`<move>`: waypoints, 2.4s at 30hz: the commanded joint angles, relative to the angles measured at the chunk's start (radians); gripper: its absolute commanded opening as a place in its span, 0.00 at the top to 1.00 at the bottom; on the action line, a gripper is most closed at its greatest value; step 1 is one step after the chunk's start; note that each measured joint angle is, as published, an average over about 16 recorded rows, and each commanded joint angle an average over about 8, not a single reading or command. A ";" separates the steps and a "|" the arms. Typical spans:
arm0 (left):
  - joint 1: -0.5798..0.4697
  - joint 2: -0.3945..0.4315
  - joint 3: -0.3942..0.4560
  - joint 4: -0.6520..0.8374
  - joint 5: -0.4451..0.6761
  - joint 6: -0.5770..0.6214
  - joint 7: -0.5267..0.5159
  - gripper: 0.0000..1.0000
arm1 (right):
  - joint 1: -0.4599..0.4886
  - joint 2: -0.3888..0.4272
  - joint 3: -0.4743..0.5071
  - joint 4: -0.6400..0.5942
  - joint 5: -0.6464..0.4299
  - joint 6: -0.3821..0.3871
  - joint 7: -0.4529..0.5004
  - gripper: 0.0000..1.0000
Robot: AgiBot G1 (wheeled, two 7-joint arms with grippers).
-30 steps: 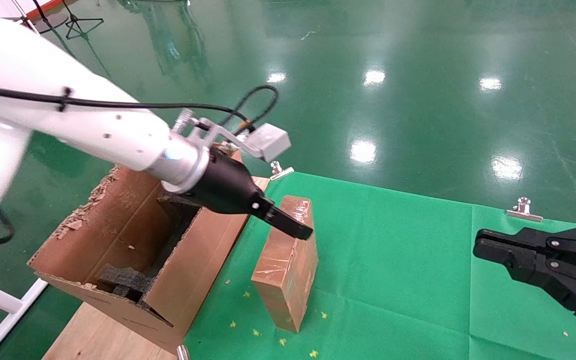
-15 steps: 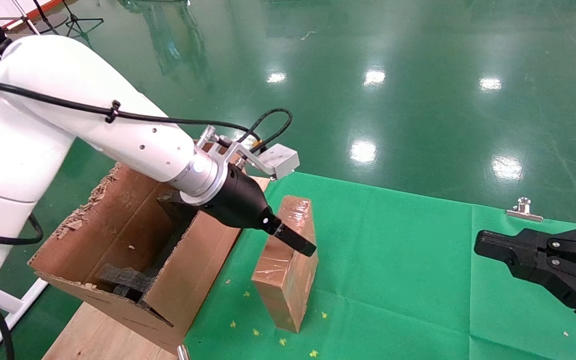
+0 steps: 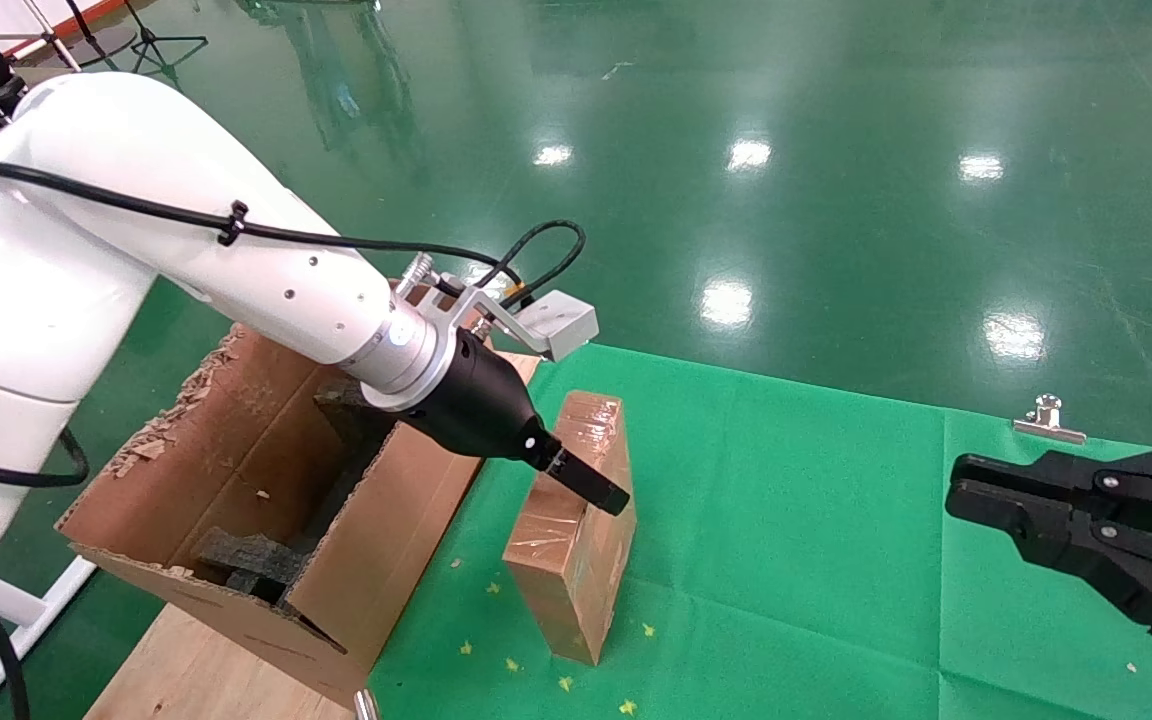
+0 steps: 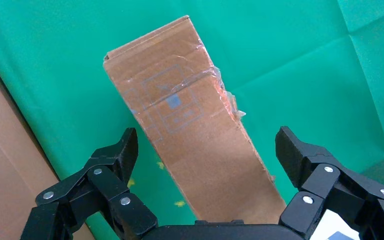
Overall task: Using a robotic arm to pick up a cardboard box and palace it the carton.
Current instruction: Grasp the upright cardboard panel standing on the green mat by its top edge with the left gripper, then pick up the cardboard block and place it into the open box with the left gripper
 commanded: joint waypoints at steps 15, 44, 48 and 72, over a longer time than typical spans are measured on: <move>0.002 -0.002 -0.004 -0.005 -0.002 -0.001 -0.004 1.00 | 0.000 0.000 0.000 0.000 0.000 0.000 0.000 0.00; -0.169 -0.234 -0.114 -0.139 0.033 -0.062 0.192 1.00 | 0.000 0.000 0.000 0.000 0.000 0.000 0.000 0.00; -0.192 -0.320 -0.126 -0.088 0.074 -0.087 0.298 1.00 | 0.000 0.000 0.000 0.000 0.000 0.000 0.000 0.00; -0.067 -0.459 -0.146 0.640 0.039 -0.333 0.819 1.00 | 0.000 0.000 0.000 0.000 0.000 0.000 0.000 0.00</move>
